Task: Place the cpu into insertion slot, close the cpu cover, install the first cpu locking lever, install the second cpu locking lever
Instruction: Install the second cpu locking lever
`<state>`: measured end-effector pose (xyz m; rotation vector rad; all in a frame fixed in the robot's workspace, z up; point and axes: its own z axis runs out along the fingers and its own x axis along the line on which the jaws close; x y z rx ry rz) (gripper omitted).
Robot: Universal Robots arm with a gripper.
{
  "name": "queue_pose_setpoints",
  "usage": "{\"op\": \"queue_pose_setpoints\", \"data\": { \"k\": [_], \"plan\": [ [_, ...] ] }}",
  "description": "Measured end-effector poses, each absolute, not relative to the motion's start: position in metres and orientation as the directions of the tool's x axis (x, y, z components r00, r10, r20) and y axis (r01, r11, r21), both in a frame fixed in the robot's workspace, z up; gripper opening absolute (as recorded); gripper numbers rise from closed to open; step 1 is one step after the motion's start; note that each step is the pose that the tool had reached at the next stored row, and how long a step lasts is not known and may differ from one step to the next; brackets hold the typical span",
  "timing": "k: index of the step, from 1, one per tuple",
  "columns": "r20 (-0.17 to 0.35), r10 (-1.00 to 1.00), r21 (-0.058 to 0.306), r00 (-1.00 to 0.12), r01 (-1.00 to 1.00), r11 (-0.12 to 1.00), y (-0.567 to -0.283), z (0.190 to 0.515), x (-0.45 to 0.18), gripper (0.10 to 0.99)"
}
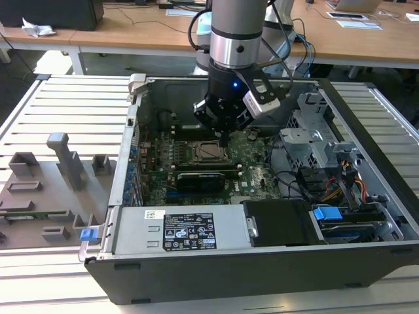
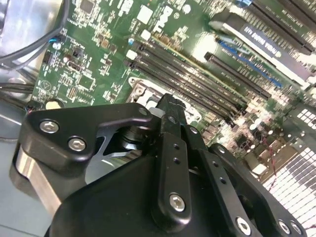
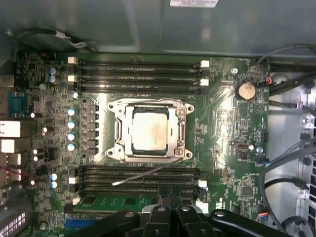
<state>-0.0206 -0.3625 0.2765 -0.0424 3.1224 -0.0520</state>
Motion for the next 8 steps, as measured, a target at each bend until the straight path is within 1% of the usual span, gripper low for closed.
{"op": "queue_pose_setpoints", "data": {
  "k": [2, 3, 5, 6, 7, 8],
  "plan": [
    [-0.018, -0.028, -0.033, -0.999, -0.027, 0.999, -0.366, 0.276, -0.021, 0.106],
    [-0.018, -0.027, -0.023, -0.999, -0.027, 0.999, -0.369, 0.276, -0.021, 0.106],
    [-0.02, -0.026, 0.036, -0.999, -0.027, 0.999, -0.373, 0.276, -0.021, 0.106],
    [-0.021, -0.025, 0.087, -0.999, -0.027, 0.996, -0.374, 0.276, -0.021, 0.106],
    [-0.022, -0.025, 0.105, -0.999, -0.027, 0.994, -0.375, 0.276, -0.021, 0.106],
    [-0.022, -0.025, 0.111, -0.999, -0.027, 0.993, -0.376, 0.276, -0.021, 0.106]
  ]
}}
